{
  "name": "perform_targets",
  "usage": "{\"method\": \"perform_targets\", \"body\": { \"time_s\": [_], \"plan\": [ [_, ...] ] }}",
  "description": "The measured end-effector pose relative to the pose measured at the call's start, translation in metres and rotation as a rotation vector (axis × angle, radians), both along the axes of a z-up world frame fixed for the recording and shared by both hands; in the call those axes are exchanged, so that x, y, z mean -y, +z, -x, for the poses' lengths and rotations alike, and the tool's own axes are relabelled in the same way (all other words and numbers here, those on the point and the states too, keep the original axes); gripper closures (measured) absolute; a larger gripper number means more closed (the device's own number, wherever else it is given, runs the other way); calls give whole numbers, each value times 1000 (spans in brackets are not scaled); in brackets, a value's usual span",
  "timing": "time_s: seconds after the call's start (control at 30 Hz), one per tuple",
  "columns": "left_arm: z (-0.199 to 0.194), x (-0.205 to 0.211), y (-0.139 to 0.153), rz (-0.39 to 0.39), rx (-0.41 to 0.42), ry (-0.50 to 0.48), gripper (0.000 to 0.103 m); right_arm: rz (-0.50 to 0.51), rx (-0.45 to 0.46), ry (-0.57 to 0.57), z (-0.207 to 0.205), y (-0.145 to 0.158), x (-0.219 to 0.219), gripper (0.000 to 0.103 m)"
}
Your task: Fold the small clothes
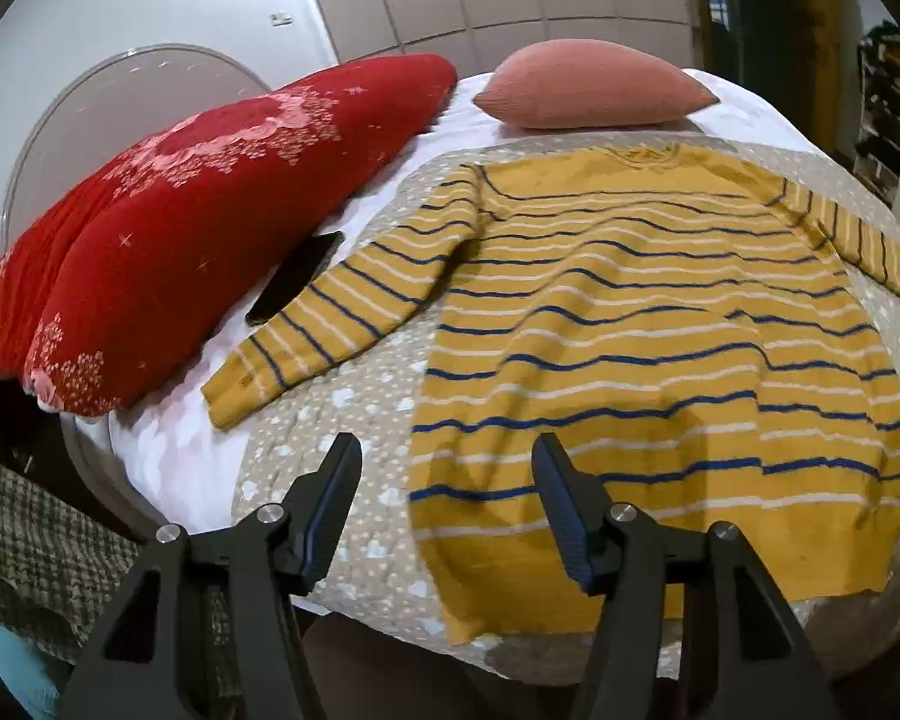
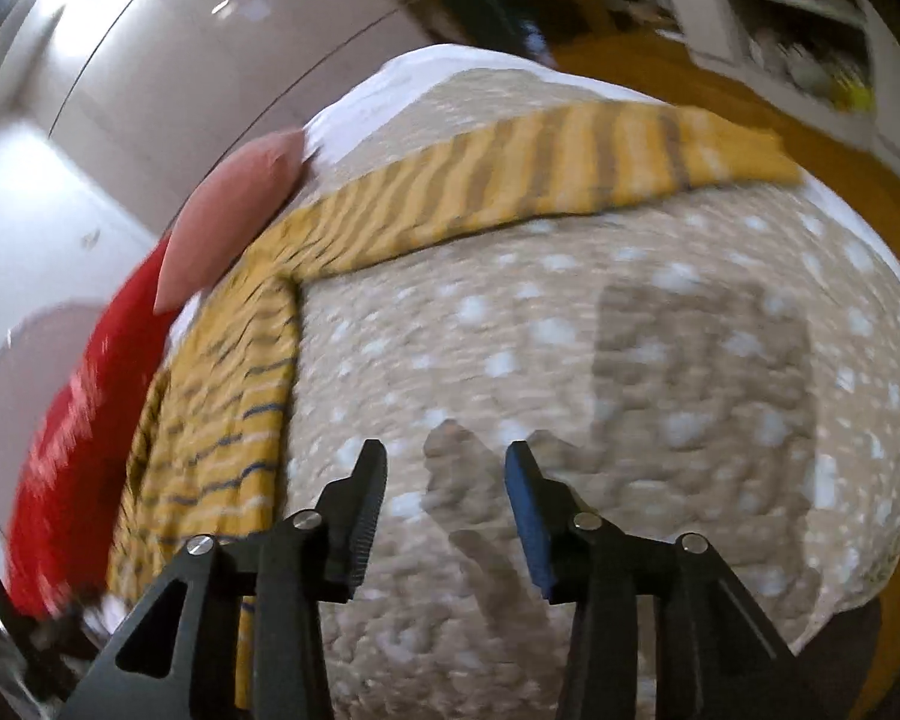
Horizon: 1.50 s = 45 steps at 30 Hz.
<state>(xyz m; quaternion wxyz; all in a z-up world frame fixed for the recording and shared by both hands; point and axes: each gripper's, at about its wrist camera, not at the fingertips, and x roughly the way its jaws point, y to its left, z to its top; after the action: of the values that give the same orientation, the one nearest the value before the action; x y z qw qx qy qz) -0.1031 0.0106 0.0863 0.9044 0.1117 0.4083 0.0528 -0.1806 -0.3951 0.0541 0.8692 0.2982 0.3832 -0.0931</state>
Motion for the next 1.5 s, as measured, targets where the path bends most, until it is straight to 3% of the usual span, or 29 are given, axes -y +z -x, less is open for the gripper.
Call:
{"method": "perform_targets", "body": {
  "time_s": [0.1, 0.37, 1.03, 1.13, 1.23, 1.5],
  "plan": [
    [0, 5, -4, 0, -17, -9, 45, 52, 12, 64, -10, 6, -23, 49],
    [2, 10, -9, 8, -33, -15, 45, 80, -5, 146, -24, 2, -54, 49],
    [-3, 10, -22, 41, -88, -22, 45, 64, -41, 127, -29, -13, -48, 48],
    [-3, 6, -20, 54, -85, -16, 45, 67, -31, 70, -27, -12, -29, 48],
    [-6, 1, -21, 67, -90, -3, 45, 39, -11, -61, -18, -11, 13, 45],
    [-9, -5, -23, 82, -99, 20, 44, -272, 137, -360, -9, -33, 143, 43]
  ]
}}
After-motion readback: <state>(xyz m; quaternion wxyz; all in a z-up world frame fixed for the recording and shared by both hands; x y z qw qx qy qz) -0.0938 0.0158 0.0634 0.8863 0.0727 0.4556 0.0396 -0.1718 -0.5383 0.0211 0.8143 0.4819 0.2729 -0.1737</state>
